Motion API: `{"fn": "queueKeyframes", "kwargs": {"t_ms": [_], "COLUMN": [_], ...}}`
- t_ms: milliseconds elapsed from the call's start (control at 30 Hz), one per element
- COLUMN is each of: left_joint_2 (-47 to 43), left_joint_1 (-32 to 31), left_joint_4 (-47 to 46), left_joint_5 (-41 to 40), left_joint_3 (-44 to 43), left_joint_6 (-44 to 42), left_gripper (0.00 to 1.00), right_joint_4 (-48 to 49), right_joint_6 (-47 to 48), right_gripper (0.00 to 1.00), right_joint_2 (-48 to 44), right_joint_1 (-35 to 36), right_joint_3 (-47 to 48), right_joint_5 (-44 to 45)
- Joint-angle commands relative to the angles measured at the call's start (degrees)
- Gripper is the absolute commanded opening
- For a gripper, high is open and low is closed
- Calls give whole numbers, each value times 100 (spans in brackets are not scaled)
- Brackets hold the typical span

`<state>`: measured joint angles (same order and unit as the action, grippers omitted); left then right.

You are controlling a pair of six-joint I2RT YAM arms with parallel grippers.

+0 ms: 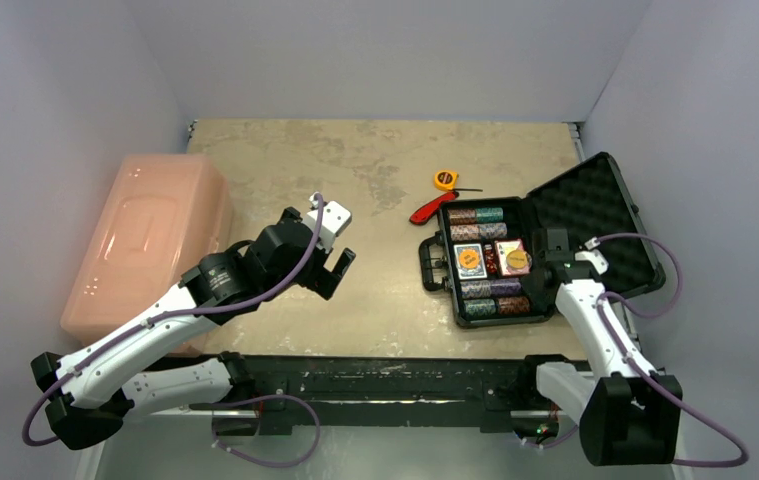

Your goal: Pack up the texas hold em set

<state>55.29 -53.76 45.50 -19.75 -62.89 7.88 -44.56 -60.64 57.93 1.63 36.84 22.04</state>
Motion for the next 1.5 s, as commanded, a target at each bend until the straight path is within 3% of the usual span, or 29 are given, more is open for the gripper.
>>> {"fn": "queueKeyframes", "kwargs": {"t_ms": [0,367,600,767,900,1067,1233,1300,1467], "left_joint_2": [0,13,-6,-18,-25,-68,-79,-80,-96], "left_joint_1": [-3,-4,-4,-3,-6,-5,-4,-5,-6], "left_joint_4": [-52,-41,-42,-34,-29,-26,-32,-25,-15], "left_joint_5": [-64,-73,-73,-123,-135,-140,-202,-226,-287], "left_joint_3": [-153,-176,-179,-180,-180,-182,-181,-171,-181], "left_joint_6": [-50,-52,-58,-61,-65,-56,-72,-85,-92], "left_gripper": [93,93,93,93,93,93,92,92,92], "right_joint_4": [95,242,701,673,482,421,610,839,1401], "right_joint_6": [-373,-44,212,293,362,583,935,1310,2077], "right_gripper": [28,22,18,18,25,40,53,59,57], "right_joint_2": [224,245,218,113,-86,-239,-251,-143,179], "right_joint_1": [-364,-514,-514,-514,-514,-512,-513,-509,-506], "right_joint_3": [-230,-276,-676,-604,-279,120,391,520,793], "right_joint_5": [155,-702,-1799,-1724,-1353,-947,-993,-1284,-2376]}}
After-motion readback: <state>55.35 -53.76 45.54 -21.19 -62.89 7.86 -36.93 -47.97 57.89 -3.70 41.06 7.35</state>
